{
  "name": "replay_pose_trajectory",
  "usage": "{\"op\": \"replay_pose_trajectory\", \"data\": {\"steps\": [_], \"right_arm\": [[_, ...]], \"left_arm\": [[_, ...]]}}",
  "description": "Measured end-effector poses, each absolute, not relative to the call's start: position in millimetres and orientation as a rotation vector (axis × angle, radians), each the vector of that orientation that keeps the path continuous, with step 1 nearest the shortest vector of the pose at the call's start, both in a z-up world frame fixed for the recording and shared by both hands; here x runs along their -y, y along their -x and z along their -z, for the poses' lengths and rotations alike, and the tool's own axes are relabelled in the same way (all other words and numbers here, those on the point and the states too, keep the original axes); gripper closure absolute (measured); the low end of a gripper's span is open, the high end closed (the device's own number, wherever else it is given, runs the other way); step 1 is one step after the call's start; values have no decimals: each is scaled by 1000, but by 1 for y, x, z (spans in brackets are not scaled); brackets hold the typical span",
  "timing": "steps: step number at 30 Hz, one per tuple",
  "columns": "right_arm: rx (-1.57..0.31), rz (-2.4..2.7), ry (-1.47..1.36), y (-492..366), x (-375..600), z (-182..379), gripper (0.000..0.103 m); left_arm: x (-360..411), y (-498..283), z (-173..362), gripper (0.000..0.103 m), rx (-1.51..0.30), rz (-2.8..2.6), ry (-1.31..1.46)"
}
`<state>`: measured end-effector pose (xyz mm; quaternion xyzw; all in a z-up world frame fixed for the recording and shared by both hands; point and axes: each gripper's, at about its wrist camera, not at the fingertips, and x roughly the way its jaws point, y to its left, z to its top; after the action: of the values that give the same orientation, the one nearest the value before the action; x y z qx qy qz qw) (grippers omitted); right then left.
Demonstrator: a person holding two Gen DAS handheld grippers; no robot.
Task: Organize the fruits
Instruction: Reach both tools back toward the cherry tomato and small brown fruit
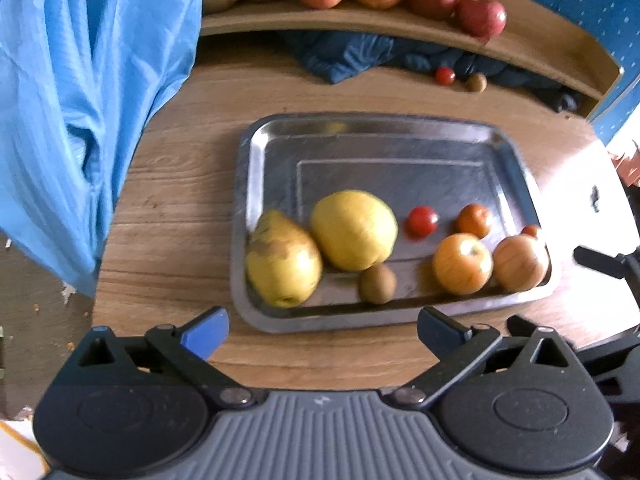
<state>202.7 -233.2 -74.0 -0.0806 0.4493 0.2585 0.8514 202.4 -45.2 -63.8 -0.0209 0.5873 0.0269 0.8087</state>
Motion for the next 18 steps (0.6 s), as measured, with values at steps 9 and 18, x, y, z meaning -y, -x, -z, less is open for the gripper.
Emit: {"op": "replay_pose_trajectory", "data": {"steps": [9,18], "right_arm": [[-941,-558,154,-211,226,74,1],[-917,-567,150,-229,222,71,1]], "left_arm": [[32,-212,64,0,-1288,-113,3],[27,-231,53,0,-1256,-122,-15]]}}
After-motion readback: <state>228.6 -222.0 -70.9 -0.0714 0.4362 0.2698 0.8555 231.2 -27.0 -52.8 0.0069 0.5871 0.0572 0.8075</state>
